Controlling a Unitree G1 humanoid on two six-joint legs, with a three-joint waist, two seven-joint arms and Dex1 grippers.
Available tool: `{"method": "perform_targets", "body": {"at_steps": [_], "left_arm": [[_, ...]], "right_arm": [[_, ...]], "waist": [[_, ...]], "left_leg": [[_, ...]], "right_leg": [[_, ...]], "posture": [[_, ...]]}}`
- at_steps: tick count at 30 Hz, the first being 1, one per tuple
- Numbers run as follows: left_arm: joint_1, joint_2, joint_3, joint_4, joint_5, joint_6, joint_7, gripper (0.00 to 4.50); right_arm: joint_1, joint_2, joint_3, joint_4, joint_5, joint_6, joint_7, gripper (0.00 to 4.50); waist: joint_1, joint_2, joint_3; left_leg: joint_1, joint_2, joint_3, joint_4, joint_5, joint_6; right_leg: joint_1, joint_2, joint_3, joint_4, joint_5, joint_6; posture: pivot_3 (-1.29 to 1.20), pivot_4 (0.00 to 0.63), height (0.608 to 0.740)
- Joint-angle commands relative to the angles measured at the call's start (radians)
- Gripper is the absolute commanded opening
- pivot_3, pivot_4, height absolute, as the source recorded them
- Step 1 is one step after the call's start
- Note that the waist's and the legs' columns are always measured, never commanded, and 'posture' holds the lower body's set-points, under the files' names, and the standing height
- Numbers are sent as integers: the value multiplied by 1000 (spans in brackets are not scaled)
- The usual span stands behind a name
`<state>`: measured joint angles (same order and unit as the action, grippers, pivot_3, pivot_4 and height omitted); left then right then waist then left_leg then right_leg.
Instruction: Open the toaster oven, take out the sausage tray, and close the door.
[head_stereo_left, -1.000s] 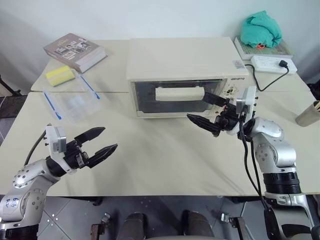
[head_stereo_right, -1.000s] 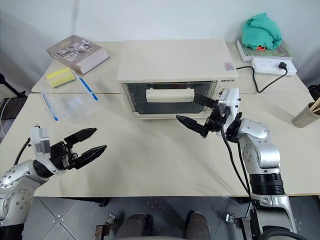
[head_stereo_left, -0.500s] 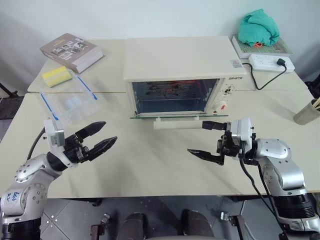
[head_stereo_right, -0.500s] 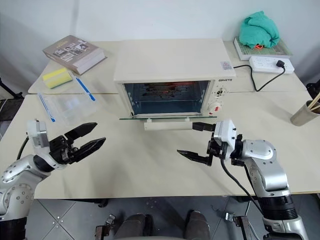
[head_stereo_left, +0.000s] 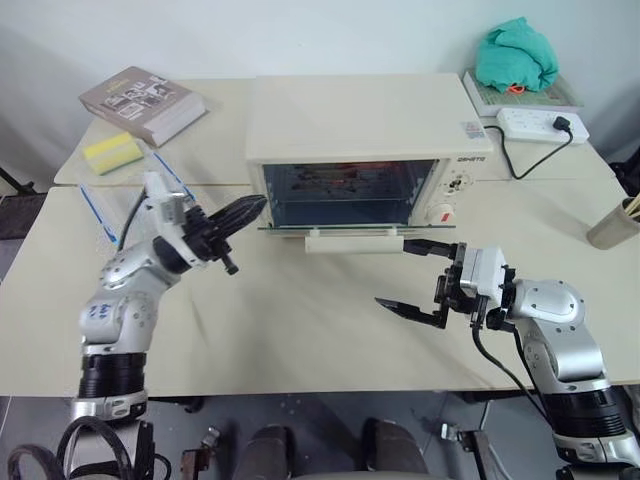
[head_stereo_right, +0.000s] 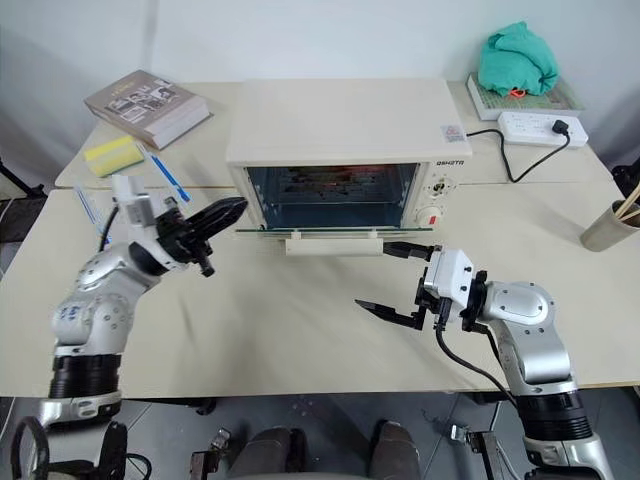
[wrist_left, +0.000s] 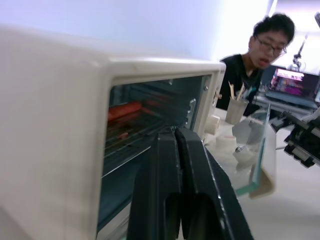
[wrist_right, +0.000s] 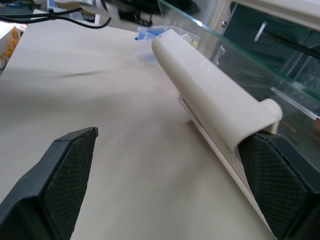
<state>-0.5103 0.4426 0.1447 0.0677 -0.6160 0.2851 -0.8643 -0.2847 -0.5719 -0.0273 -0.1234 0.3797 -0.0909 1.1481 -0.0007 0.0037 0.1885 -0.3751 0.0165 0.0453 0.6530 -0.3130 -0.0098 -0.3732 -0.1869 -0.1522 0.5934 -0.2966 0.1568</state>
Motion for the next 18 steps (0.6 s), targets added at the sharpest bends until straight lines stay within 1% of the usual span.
{"method": "perform_targets", "body": {"at_steps": [1, 4, 7, 9, 13, 16, 18], "left_arm": [[-29, -17, -40, 24, 42, -35, -32, 30], [-23, -17, -61, 43, 62, -41, -63, 30], [-4, 4, -88, 50, 92, -55, -110, 30], [17, 23, -112, 52, 123, -74, -145, 30], [48, 29, -131, 69, 168, -108, -160, 30], [64, 23, -144, 94, 205, -150, -167, 30], [68, 19, -150, 121, 229, -185, -167, 30]], "right_arm": [[15, 1, 2, -42, 2, -39, -10, 4500], [67, -31, -14, -47, -24, -85, -4, 4500], [145, -58, -44, -36, -57, -151, -20, 4500], [226, -75, -91, -15, -73, -189, -47, 4500], [433, -118, -236, 0, -102, -234, -106, 4500], [492, -133, -308, 14, -110, -261, -147, 4500], [494, -144, -330, 18, -125, -271, -171, 4500]], "waist": [[0, 0, 0], [1, 0, 0], [4, -1, 0], [8, -1, 0], [27, -1, 0], [27, -1, 0], [22, -2, 1]], "left_leg": [[0, 0, 0, 0, 0, 0], [0, 0, 0, 0, 0, 0], [0, 0, 0, 0, 0, 0], [0, 0, 0, 1, 0, 0], [0, 0, 0, 2, 0, 0], [0, 0, 2, 4, 0, 1], [0, 0, 4, 7, 0, 1]], "right_leg": [[0, 0, 0, 0, 0, 0], [0, 0, 0, 0, 0, 0], [0, 0, 0, 0, 0, 0], [0, 0, 0, 0, 0, 0], [1, 0, 0, 0, 0, 0], [2, 0, 2, -1, 0, 0], [2, 0, 4, 0, 1, -2]], "posture": [[0, 150, 740], [0, 150, 740], [0, 150, 740], [0, 150, 740], [0, 150, 740], [0, 150, 740], [0, 150, 740]]}}
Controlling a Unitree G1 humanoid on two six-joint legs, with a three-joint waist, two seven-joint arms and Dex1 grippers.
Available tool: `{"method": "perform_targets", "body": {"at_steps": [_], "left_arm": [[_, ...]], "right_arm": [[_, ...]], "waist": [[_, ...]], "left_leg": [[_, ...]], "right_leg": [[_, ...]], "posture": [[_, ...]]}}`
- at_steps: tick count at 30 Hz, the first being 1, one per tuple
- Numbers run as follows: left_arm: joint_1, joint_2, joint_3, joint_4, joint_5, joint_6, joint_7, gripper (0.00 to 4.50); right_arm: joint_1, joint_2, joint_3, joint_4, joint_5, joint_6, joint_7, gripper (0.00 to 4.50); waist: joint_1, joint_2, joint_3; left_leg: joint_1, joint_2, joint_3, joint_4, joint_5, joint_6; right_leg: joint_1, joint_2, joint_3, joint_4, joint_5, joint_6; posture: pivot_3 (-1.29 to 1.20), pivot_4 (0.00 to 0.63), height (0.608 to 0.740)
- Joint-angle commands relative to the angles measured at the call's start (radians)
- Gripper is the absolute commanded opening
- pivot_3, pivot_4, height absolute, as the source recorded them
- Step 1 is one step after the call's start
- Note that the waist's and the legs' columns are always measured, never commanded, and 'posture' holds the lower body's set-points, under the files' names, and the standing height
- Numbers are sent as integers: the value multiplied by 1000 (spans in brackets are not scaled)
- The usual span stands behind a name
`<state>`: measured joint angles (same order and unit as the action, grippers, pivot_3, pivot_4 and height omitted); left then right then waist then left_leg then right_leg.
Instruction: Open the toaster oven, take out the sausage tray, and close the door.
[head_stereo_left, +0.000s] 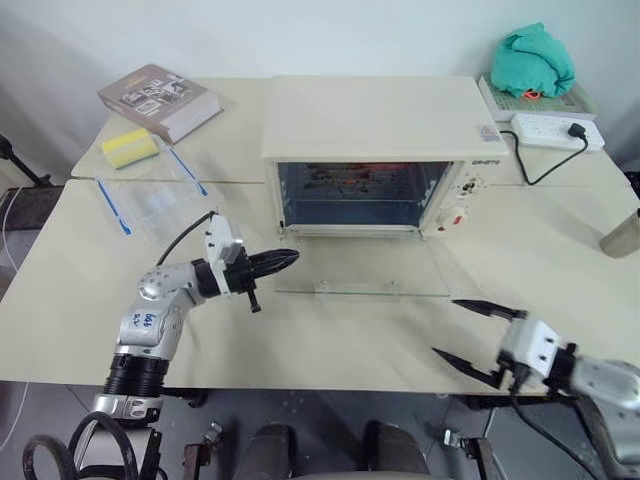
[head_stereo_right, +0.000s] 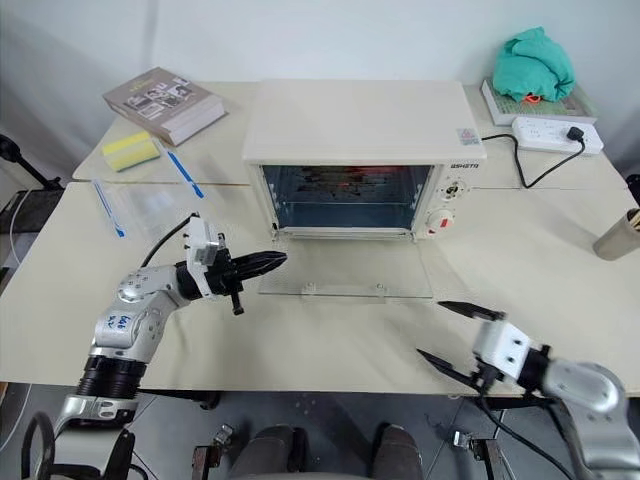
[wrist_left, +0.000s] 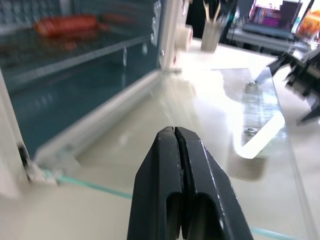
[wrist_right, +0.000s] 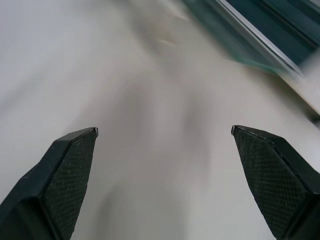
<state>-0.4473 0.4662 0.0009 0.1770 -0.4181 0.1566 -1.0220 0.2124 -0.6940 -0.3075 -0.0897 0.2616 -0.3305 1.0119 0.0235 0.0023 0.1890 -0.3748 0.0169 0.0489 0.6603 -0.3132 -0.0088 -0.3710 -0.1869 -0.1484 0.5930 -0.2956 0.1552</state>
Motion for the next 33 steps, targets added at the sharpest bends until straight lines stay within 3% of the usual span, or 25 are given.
{"method": "perform_targets", "body": {"at_steps": [1, 6, 8, 10, 15, 24, 33], "left_arm": [[8, -6, -9, 24, 44, -78, -11, 30], [14, -23, -9, 112, 128, -246, 23, 30], [24, -26, 3, 128, 130, -281, 26, 30], [43, -25, 17, 124, 122, -310, 25, 314], [139, -19, 119, -29, -15, -276, 22, 1685], [408, 44, 334, -333, -154, -141, 159, 4488], [496, 14, 363, -445, -175, -90, 258, 4488]], "right_arm": [[-12, -26, -55, -16, -13, -30, -49, 4500], [-194, -28, 19, -28, -161, -35, -172, 4500], [-298, 16, 88, -72, -240, 18, -252, 4500], [-406, 72, 183, -113, -292, 64, -295, 4500], [-614, 182, 364, -80, -420, 82, -357, 4500], [-858, 286, 568, 178, -845, 87, -669, 4500], [-996, 368, 671, 366, -1074, 244, -860, 4500]], "waist": [[-3, 0, 0], [-12, 0, 0], [-12, 0, 0], [0, -1, 0], [-27, -2, 0], [-26, -2, 0], [-43, -2, 0]], "left_leg": [[0, 0, 1, 1, 0, 0], [4, 2, 5, 2, 0, 0], [3, 3, 6, 3, 0, 0], [3, 3, 6, 2, 0, 0], [3, 4, 10, 3, 0, 1], [2, 4, 9, 3, -1, 1], [3, 5, 9, 3, -2, 1]], "right_leg": [[0, 0, 1, 0, 1, -1], [0, 2, 6, 3, 2, -3], [-1, 2, 6, 3, 2, -3], [-3, 3, 7, 4, 2, -3], [-5, 3, 10, 5, 3, -2], [-6, 3, 11, 7, 3, -2], [-7, 3, 12, 9, 3, -2]], "posture": [[0, 150, 740], [0, 150, 740], [0, 150, 740], [0, 150, 740], [0, 150, 740], [0, 150, 740], [0, 150, 740]]}}
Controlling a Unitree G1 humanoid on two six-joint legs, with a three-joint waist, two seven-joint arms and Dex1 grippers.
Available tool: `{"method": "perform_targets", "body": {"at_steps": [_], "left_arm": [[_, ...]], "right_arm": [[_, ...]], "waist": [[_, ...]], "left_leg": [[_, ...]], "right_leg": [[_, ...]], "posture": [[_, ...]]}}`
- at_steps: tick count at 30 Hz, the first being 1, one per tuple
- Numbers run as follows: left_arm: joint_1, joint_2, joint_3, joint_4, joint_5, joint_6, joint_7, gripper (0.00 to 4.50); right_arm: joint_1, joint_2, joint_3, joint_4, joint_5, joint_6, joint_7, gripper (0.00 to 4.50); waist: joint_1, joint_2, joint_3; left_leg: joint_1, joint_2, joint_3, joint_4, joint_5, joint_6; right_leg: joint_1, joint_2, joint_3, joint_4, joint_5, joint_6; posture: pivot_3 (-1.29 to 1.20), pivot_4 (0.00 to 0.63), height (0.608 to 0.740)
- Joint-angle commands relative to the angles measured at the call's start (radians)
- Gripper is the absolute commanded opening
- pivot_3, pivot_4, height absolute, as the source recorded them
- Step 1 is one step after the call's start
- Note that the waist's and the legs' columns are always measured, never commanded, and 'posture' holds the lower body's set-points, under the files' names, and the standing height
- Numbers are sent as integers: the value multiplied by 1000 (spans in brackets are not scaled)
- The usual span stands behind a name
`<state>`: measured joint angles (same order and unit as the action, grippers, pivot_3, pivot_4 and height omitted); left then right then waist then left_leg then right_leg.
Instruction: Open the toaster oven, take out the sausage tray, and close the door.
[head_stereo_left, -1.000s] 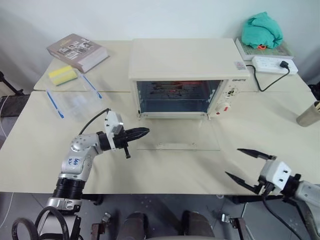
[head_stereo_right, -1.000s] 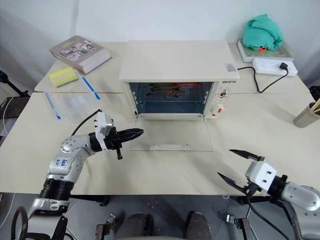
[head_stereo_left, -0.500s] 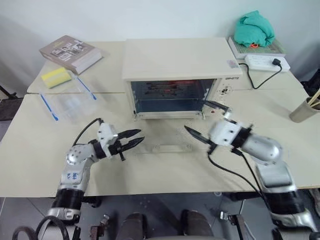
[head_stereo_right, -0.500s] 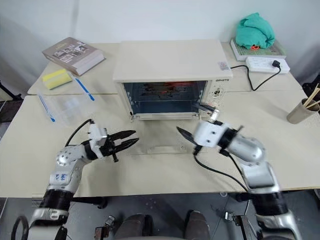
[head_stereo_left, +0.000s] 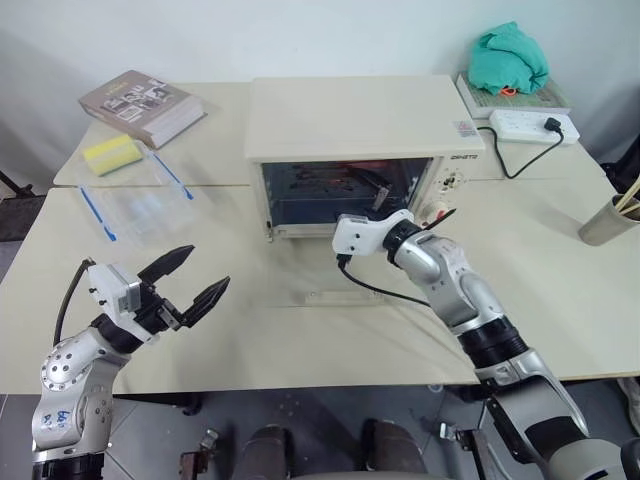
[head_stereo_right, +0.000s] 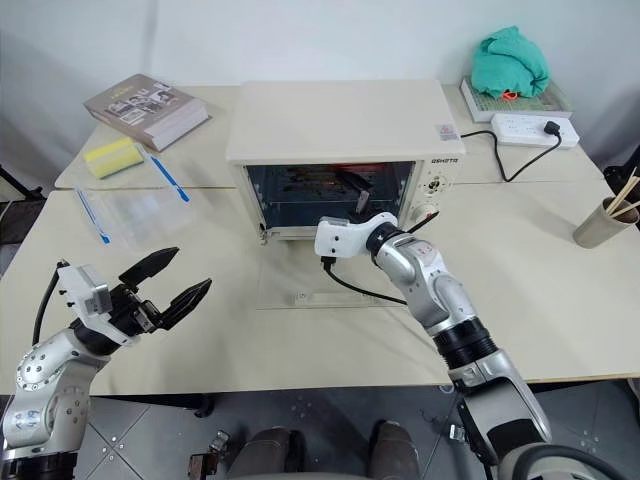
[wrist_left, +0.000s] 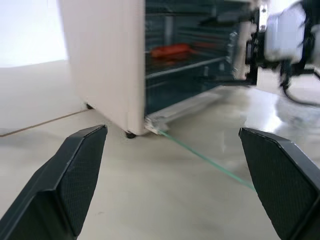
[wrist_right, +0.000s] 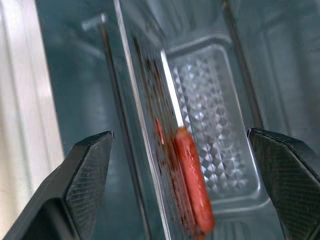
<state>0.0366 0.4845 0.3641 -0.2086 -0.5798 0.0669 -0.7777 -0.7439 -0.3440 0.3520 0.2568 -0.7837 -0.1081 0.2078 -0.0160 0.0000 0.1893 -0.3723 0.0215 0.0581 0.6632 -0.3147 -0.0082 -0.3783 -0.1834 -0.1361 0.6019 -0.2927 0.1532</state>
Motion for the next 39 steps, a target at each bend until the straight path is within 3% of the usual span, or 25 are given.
{"method": "perform_targets", "body": {"at_steps": [1, 3, 9, 16, 30, 39], "left_arm": [[14, -6, -2, -64, -12, 2, 17, 4488], [9, -10, -10, -67, -10, 6, 23, 4488], [-5, -7, -24, -67, -10, 13, 28, 4500], [-24, -4, -36, -56, -10, 22, 22, 4500], [-81, -15, -76, -5, 1, 19, 6, 4500], [-72, 1, -70, 3, -10, 23, -9, 4500]], "right_arm": [[-48, 24, 16, 33, -33, 25, -66, 4500], [-77, 43, 38, 90, -54, 65, -70, 4500], [-133, 65, 67, 181, -72, 108, -113, 2415], [-125, 57, 79, 109, -65, 106, -101, 49], [-111, 28, 74, -80, 16, 63, 98, 17], [91, -32, 37, -318, 54, 120, 221, 17]], "waist": [[-6, 0, 0], [-13, 0, 0], [-19, 0, 0], [-17, 0, 0], [-34, -1, 0], [-36, -1, -1]], "left_leg": [[0, 0, 0, 0, 0, 0], [0, 0, 0, -1, 0, 0], [0, 1, 0, -1, 0, 0], [-1, 1, 1, -2, 0, 0], [-14, 2, 4, -1, 0, -1], [-14, 3, 4, -1, 0, -1]], "right_leg": [[0, 0, 0, 0, 0, 0], [0, 0, 0, 0, 0, 0], [-2, 1, 0, 1, 0, 0], [-3, 1, 0, 1, 0, 0], [-18, 2, 3, 4, 0, 0], [-19, 2, 3, 4, 0, 0]], "posture": [[0, 150, 740], [0, 150, 740], [0, 150, 740], [0, 150, 740], [0, 150, 740], [0, 150, 740]]}}
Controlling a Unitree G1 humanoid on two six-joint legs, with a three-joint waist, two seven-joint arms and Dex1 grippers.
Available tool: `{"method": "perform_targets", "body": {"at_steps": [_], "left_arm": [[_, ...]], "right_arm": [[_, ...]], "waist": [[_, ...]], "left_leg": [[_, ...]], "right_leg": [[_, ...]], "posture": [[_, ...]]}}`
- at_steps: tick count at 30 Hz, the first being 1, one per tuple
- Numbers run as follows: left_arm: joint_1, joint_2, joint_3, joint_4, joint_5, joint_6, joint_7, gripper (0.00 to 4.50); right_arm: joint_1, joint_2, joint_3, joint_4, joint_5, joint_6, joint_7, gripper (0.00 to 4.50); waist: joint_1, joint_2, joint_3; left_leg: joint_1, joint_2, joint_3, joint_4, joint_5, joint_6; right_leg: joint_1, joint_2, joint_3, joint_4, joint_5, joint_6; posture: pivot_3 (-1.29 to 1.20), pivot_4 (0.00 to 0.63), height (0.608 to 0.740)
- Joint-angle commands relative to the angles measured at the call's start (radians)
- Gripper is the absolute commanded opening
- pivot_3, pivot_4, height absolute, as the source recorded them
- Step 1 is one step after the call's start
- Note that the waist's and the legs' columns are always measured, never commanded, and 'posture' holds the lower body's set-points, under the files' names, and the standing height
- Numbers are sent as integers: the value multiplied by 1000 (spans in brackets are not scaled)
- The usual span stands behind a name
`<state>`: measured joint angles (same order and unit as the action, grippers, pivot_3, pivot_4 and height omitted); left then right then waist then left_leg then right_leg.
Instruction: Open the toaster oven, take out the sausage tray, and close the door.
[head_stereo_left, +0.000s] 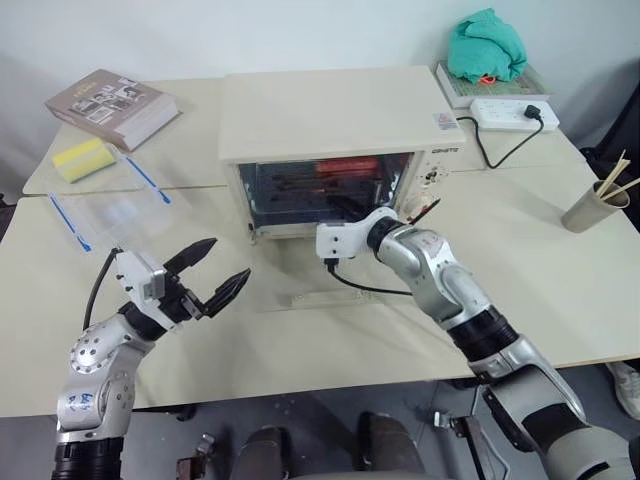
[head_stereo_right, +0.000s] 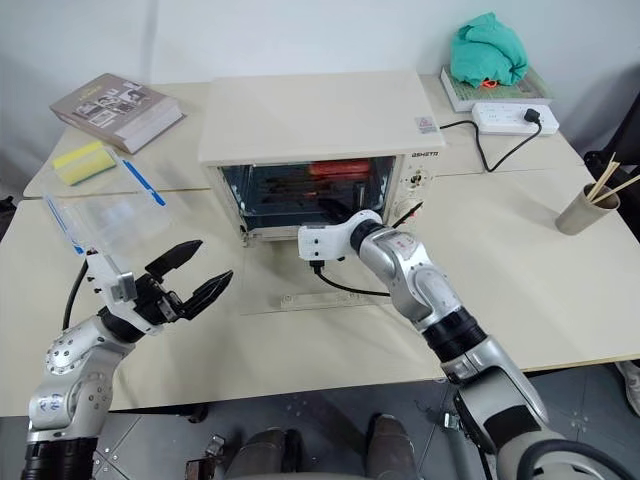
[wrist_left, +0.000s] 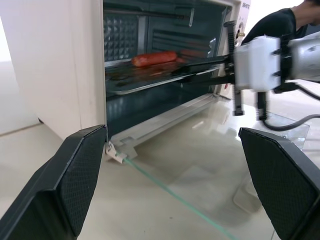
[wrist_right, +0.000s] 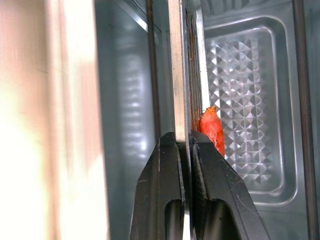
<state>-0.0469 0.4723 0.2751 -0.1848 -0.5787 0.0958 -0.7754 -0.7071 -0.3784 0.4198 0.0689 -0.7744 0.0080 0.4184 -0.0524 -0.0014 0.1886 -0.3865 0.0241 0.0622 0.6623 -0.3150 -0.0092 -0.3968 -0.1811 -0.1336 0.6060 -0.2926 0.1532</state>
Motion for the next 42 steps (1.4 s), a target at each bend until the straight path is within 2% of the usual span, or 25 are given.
{"method": "perform_targets", "body": {"at_steps": [1, 15, 24, 29, 35, 42], "left_arm": [[16, 18, 22, -23, -12, -3, -16, 4500], [0, 63, 48, -16, -54, 81, -43, 4500], [-33, 72, 24, -1, -63, 156, -60, 4500], [-43, 89, 13, -26, -152, 328, -65, 4500], [-152, 116, 70, -5, -450, 724, 76, 4500], [-242, 94, 71, 15, -578, 916, 197, 4500]], "right_arm": [[82, -4, -37, -159, 45, 8, 15, 17], [417, -165, -115, -423, 25, -84, 15, 17], [487, -187, -149, -476, 5, -105, 21, 17], [495, -206, -160, -491, 2, -128, 15, 17], [491, -241, -193, -502, 18, -222, -30, 17], [497, -261, -205, -454, -11, -306, -108, 17]], "waist": [[2, 0, 0], [50, -4, -3], [49, -5, -3], [50, -5, -3], [52, -6, -3], [48, -6, -3]], "left_leg": [[0, 0, 0, 0, 0, 0], [0, 0, 0, 3, 0, 0], [1, 0, 0, 4, 0, 0], [1, 0, 0, 4, 0, 0], [1, 0, -1, 5, 0, 0], [2, 0, -1, 4, 0, 0]], "right_leg": [[0, 0, 0, 0, 0, 0], [2, 0, 0, -1, 0, 0], [3, 0, 1, -1, 0, 0], [3, 0, 0, -1, 0, 0], [3, 0, 1, -1, 0, 0], [3, 0, 1, 1, 0, 0]], "posture": [[0, 150, 740], [0, 150, 740], [0, 150, 740], [0, 150, 740], [0, 150, 740], [0, 150, 740]]}}
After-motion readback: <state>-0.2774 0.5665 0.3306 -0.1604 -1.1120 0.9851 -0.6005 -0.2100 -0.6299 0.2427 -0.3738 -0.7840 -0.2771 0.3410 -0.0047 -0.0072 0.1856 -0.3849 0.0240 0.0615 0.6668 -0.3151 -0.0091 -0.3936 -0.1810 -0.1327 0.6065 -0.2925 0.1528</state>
